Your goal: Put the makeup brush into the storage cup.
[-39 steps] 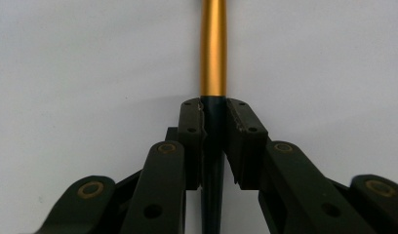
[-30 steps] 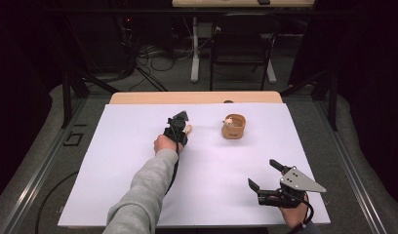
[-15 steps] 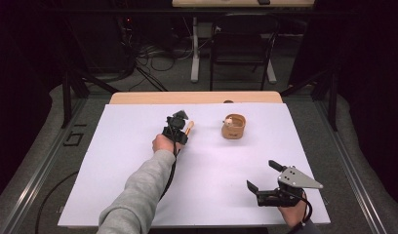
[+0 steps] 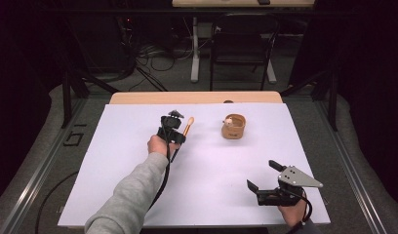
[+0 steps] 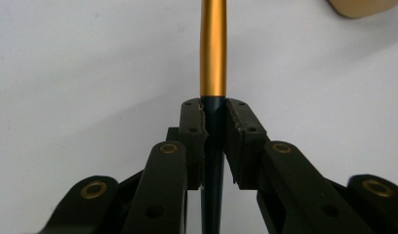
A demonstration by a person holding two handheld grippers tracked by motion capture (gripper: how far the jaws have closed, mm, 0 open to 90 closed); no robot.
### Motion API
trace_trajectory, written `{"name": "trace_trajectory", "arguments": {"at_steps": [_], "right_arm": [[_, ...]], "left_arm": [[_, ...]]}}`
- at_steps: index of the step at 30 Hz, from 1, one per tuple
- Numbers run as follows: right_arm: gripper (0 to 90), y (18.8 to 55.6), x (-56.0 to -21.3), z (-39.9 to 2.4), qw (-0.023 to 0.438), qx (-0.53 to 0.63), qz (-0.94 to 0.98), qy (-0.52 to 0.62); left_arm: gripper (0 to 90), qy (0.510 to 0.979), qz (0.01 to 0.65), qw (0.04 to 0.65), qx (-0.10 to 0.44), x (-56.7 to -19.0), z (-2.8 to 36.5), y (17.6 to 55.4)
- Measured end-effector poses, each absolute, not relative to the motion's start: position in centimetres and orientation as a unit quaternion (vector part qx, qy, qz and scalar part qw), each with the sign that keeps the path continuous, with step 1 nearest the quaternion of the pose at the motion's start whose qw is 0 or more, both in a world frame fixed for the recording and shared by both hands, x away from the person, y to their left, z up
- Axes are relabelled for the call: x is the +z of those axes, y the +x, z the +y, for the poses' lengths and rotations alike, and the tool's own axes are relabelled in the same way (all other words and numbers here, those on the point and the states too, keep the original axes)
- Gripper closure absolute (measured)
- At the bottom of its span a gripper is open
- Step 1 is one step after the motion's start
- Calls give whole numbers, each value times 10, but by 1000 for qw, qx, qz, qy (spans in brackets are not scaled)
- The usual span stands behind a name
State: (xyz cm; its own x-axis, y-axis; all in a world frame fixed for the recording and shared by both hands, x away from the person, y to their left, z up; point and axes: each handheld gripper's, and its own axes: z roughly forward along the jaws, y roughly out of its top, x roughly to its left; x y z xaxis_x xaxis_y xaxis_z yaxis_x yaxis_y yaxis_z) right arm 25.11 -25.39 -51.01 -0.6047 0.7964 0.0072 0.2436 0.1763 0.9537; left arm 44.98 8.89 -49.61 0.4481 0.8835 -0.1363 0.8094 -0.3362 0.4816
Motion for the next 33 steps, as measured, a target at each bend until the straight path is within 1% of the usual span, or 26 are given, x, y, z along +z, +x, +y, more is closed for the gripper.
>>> {"name": "trace_trajectory", "arguments": {"at_steps": [10, 33], "right_arm": [[0, 253, -511, -254, 255, 521, 727, 367], [1, 260, -514, -254, 243, 512, 730, 382]], "left_arm": [[787, 804, 497, 318, 76, -481, 99, 433], [787, 781, 463, 411, 76, -484, 108, 406]]}}
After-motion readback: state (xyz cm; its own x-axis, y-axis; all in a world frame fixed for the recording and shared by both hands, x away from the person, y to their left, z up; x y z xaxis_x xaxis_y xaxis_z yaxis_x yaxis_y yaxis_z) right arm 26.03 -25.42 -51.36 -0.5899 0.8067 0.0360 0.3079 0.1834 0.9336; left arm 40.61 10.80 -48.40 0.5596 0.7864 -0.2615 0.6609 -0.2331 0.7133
